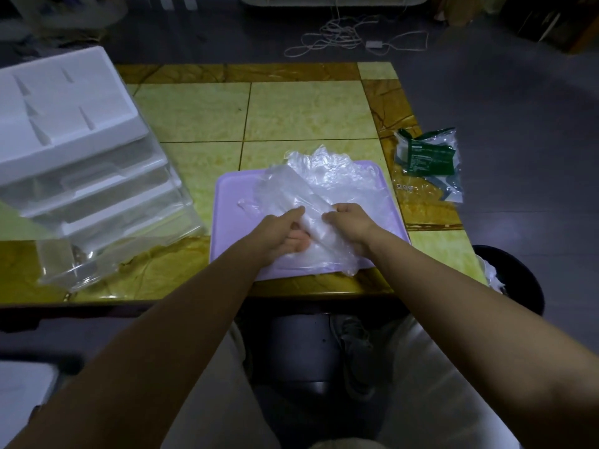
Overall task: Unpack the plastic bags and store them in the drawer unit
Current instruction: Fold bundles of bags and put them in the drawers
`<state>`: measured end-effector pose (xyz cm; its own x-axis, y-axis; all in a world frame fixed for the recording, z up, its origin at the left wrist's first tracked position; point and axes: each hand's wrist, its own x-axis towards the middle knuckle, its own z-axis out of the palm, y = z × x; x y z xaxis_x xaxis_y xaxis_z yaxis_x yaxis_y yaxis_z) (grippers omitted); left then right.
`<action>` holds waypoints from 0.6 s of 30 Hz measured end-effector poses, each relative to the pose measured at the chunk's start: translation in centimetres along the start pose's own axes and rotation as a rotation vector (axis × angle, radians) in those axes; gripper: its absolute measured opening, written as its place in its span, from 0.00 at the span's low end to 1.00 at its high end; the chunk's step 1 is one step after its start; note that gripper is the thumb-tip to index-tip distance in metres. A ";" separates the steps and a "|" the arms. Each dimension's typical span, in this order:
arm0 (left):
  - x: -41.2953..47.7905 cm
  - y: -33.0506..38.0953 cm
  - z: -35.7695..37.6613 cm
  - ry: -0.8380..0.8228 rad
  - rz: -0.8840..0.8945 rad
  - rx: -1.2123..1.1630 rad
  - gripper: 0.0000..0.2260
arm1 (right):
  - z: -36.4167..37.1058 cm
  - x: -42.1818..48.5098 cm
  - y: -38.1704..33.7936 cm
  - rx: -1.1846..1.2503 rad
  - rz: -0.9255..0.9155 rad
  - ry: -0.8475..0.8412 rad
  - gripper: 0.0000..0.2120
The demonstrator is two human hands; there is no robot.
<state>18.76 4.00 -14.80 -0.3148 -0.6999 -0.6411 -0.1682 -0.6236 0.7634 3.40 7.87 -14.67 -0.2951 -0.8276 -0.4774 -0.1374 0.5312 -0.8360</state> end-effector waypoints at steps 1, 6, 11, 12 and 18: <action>0.3 0.0 0.4 -0.005 -0.009 -0.073 0.19 | 0.0 -0.3 -0.1 0.051 0.012 -0.027 0.03; 1.2 0.1 1.5 0.084 0.020 -0.241 0.15 | -0.3 -1.1 0.0 0.217 0.036 -0.143 0.02; 1.1 -0.1 0.9 0.374 0.207 -0.088 0.16 | -0.4 -1.5 0.0 0.084 -0.107 0.091 0.15; 0.8 0.0 0.6 0.433 0.249 -0.023 0.15 | -0.5 -1.8 -0.2 0.084 -0.177 0.183 0.15; -1.7 1.0 0.4 0.451 0.404 0.092 0.12 | -0.7 -5.3 -2.3 -0.014 -0.098 -0.220 0.23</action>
<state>18.73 4.71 -12.90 0.0523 -0.9657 -0.2543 -0.2038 -0.2596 0.9440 4.58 11.19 -10.04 -0.0673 -0.8940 -0.4430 -0.1683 0.4478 -0.8781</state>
